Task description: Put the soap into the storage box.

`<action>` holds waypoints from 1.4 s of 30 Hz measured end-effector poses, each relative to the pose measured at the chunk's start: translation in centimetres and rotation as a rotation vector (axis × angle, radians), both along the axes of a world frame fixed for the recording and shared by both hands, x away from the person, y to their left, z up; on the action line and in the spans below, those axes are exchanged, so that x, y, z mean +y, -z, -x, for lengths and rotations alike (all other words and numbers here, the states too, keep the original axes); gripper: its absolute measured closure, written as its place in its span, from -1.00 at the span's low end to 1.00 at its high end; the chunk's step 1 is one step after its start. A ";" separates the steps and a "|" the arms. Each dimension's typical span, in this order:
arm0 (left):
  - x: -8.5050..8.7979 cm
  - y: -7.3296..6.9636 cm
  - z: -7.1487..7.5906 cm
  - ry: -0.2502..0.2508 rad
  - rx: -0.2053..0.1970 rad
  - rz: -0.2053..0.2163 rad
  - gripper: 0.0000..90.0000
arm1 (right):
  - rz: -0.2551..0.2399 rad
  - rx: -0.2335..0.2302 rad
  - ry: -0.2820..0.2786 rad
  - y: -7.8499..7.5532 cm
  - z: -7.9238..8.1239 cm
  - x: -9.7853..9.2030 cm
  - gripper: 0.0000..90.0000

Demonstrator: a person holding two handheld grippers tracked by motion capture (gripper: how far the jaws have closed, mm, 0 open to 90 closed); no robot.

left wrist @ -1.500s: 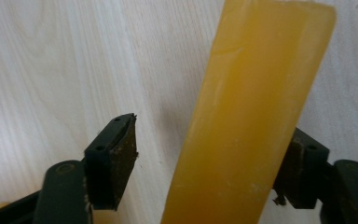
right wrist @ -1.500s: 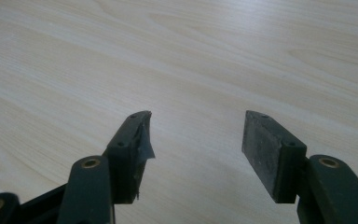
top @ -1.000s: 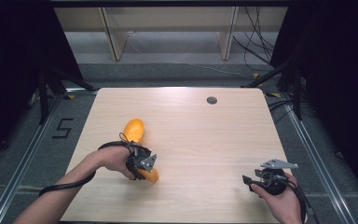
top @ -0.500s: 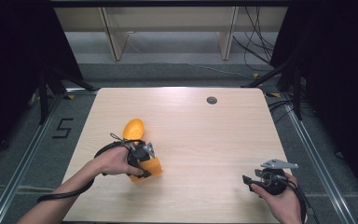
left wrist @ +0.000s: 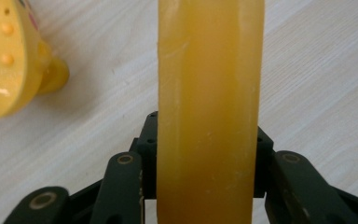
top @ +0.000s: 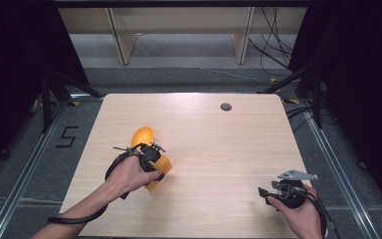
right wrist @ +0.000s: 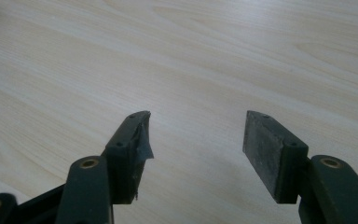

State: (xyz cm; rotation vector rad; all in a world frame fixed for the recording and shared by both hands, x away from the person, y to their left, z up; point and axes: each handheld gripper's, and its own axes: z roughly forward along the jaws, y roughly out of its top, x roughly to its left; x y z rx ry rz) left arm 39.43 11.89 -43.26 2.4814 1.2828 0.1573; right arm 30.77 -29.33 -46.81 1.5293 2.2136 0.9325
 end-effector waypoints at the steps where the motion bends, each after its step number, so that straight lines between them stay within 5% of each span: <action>1: 0.0 -0.1 0.0 -0.019 0.017 -0.002 0.34 | -0.002 0.000 -0.003 0.0 0.0 0.0 -0.08; 6: 0.0 -0.2 -0.4 -0.114 0.072 0.005 0.33 | 0.009 -0.040 -0.018 0.1 -0.2 -0.3 -0.08; 10: 0.3 -0.6 -1.1 -0.136 0.121 -0.002 0.33 | 0.029 -0.056 -0.038 0.0 -0.3 -0.5 -0.08; 15: 0.5 -1.1 -2.1 -0.205 0.156 0.006 0.33 | 0.014 -0.025 -0.003 -0.2 -0.1 -0.4 -0.08; 24: 1.5 -2.1 -3.9 -0.292 0.142 0.000 0.33 | 0.015 -0.036 -0.021 0.0 -0.2 -0.4 -0.08; 42: 3.2 -3.3 -6.0 -0.339 0.145 -0.015 0.33 | 0.007 -0.044 -0.008 -0.1 -0.2 -0.5 -0.07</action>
